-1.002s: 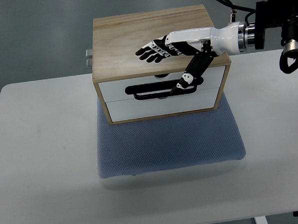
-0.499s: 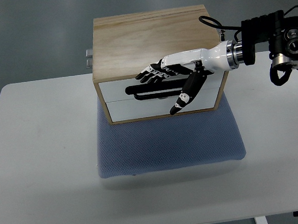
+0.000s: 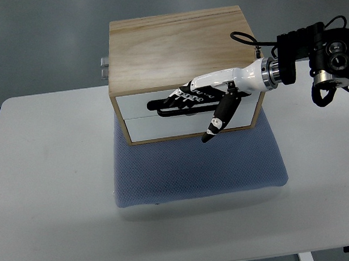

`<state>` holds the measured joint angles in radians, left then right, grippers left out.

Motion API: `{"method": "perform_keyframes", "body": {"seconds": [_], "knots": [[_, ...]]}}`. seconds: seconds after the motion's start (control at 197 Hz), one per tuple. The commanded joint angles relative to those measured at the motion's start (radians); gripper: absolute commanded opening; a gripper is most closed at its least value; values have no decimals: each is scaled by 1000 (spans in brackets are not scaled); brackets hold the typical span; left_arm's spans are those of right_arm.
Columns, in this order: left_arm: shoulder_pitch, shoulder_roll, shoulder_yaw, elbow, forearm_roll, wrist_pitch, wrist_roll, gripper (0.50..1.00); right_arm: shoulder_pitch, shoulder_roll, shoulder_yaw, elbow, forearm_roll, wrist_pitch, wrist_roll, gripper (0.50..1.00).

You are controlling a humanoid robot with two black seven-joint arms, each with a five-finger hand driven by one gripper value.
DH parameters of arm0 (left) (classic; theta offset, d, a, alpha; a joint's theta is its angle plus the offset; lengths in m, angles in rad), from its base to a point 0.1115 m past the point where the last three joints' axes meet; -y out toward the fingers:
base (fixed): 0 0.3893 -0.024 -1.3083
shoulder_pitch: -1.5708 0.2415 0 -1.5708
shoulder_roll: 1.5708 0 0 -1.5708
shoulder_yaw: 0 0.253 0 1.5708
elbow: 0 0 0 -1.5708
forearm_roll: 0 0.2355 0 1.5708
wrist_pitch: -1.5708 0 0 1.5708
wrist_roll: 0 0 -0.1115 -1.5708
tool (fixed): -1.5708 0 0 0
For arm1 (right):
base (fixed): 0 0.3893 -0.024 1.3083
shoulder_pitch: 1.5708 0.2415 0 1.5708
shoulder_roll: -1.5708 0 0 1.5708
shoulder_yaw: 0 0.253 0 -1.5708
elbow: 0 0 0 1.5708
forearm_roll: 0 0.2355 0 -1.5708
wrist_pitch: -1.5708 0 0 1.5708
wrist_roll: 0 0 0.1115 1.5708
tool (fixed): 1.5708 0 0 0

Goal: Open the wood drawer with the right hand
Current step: 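Lower the right hand and hook fingers around the upper black handle, then pull the upper drawer handle toward the robot with the right hand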

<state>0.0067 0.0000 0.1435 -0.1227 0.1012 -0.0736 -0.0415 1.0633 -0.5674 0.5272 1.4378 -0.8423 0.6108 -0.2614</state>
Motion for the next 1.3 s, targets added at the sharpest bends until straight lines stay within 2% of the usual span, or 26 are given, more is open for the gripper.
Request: {"method": "perform_keyframes", "body": {"seconds": [0.0, 0.646, 0.799, 1.297], "knots": [[1, 0, 1, 0, 0, 0, 0, 1000, 0, 1, 0, -5, 3, 0, -12, 932], [-1, 0, -1, 0, 0, 0, 0, 1000, -2, 8, -1, -8, 31, 0, -35, 930], [-1, 0, -1, 0, 0, 0, 0, 1000, -8, 18, -10, -10, 32, 0, -67, 930], [1, 0, 1, 0, 0, 0, 0, 1000, -2, 8, -10, -13, 54, 0, -68, 932]]}}
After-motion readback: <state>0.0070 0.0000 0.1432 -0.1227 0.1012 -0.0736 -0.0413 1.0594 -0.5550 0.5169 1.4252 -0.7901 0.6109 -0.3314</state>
